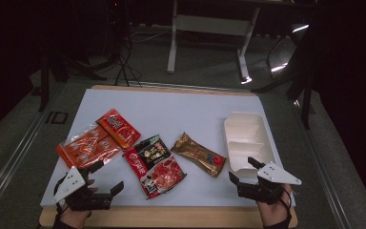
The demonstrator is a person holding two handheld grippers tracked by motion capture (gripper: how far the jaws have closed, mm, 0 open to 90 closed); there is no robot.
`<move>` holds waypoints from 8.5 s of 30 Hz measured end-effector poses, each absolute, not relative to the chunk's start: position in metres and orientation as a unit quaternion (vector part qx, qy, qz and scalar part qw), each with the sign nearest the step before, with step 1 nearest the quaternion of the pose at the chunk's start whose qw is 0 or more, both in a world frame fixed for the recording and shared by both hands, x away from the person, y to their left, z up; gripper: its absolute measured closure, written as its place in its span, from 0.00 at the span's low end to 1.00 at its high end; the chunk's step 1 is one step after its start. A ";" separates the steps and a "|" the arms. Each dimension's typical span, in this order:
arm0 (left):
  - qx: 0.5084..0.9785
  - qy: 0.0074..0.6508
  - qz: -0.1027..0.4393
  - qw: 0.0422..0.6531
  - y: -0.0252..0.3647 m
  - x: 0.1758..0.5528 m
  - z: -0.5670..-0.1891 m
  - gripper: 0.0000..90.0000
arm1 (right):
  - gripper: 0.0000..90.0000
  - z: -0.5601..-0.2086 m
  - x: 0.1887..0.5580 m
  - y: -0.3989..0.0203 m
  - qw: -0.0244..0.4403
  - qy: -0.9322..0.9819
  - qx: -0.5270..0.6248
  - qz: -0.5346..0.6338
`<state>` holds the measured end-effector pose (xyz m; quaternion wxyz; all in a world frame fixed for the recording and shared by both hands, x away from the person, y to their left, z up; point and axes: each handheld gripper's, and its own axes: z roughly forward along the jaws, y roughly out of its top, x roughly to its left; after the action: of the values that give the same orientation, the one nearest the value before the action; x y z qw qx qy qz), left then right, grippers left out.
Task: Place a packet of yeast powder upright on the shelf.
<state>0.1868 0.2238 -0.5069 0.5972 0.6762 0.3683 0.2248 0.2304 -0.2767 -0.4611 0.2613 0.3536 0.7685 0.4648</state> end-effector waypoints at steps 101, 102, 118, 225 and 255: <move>0.698 0.353 0.196 0.592 0.218 0.190 -0.508 0.00 | 0.38 -0.488 0.400 -0.112 0.150 0.859 0.346 0.347; 0.699 0.353 0.196 0.591 0.218 0.190 -0.508 0.00 | 0.38 -0.491 0.402 -0.112 0.147 0.859 0.348 0.345; 0.704 0.347 0.185 0.591 0.216 0.190 -0.510 0.00 | 0.42 -0.521 0.427 -0.114 0.115 0.855 0.394 0.318; 0.716 0.349 0.194 0.573 0.211 0.193 -0.514 0.00 | 0.97 -0.335 0.417 -0.250 0.192 0.701 0.431 0.535; 0.706 0.382 0.222 0.554 0.227 0.173 -0.515 0.00 | 0.97 -0.356 0.470 -0.298 0.226 0.641 0.499 0.538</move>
<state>0.1728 0.2271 -0.5149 0.5541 0.7058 0.3815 0.2218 0.4699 -0.2975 -0.3560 0.2264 0.4986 0.6410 0.5378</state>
